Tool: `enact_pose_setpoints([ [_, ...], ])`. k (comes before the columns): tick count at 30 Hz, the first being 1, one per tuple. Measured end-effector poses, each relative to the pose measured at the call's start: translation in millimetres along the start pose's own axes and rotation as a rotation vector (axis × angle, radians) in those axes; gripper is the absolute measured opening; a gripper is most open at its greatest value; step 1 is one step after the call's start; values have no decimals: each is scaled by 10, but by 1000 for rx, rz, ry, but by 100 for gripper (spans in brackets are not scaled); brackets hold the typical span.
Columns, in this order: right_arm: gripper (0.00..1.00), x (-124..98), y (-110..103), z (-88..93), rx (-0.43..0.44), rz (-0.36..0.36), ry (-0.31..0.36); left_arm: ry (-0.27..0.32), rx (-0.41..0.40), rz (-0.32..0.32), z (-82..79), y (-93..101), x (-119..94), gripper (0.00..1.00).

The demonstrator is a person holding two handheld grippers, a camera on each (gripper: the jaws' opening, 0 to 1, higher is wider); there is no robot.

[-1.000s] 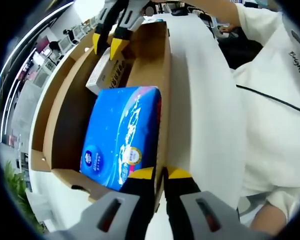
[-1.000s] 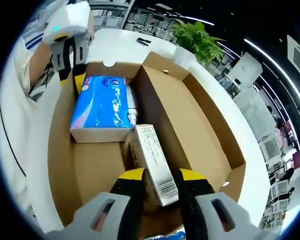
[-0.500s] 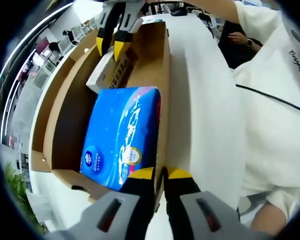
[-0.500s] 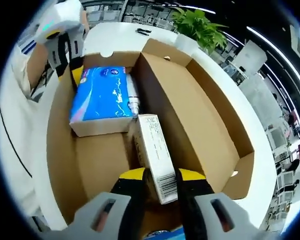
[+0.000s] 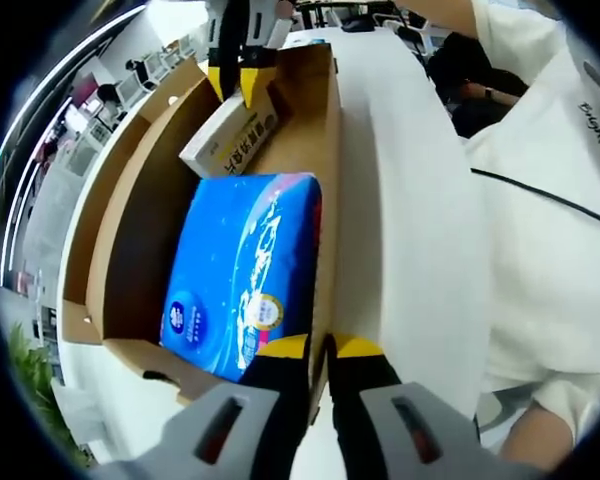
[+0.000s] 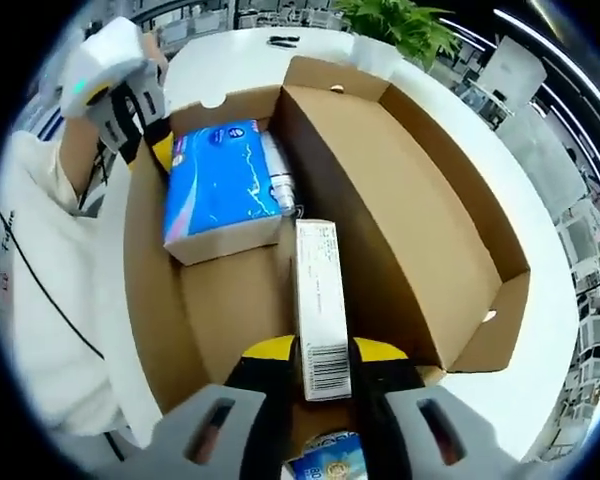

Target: Operate the shoe box by opening the lid, removing the specified soft item, and placing it in the target area until the item is outside and the box remains undamaged.

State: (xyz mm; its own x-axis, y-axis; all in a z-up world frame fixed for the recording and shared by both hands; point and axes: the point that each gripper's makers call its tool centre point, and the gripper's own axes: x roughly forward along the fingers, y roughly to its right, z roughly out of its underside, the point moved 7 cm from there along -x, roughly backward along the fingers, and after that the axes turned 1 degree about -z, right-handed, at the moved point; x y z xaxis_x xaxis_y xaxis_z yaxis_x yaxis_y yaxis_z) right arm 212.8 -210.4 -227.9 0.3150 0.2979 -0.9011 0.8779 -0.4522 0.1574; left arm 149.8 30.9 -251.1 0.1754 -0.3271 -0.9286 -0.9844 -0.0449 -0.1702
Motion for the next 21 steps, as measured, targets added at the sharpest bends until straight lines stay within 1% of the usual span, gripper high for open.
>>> enact_pose_setpoints([
  [5,25,58,-31,-36,-29,-48,-4,1,1,-3,2,2,-1,6],
  [8,26,92,-21,-95,-49,-37,-9,1,2,-5,3,5,-1,6],
  [11,26,122,-23,-155,-58,-46,-24,2,3,-6,5,6,-2,6],
  [14,25,193,-23,-241,-80,-53,-46,0,1,-3,4,4,-2,6],
  [16,25,250,-49,-267,-104,-86,-82,2,0,-5,5,5,-3,6],
  [17,25,298,24,-311,-110,-86,-91,4,3,-8,7,7,-4,6],
  [18,25,336,46,-339,-117,-82,-102,5,3,-9,7,8,-5,6],
  [21,25,372,29,-345,-132,-79,-124,5,2,-9,6,6,-5,6],
])
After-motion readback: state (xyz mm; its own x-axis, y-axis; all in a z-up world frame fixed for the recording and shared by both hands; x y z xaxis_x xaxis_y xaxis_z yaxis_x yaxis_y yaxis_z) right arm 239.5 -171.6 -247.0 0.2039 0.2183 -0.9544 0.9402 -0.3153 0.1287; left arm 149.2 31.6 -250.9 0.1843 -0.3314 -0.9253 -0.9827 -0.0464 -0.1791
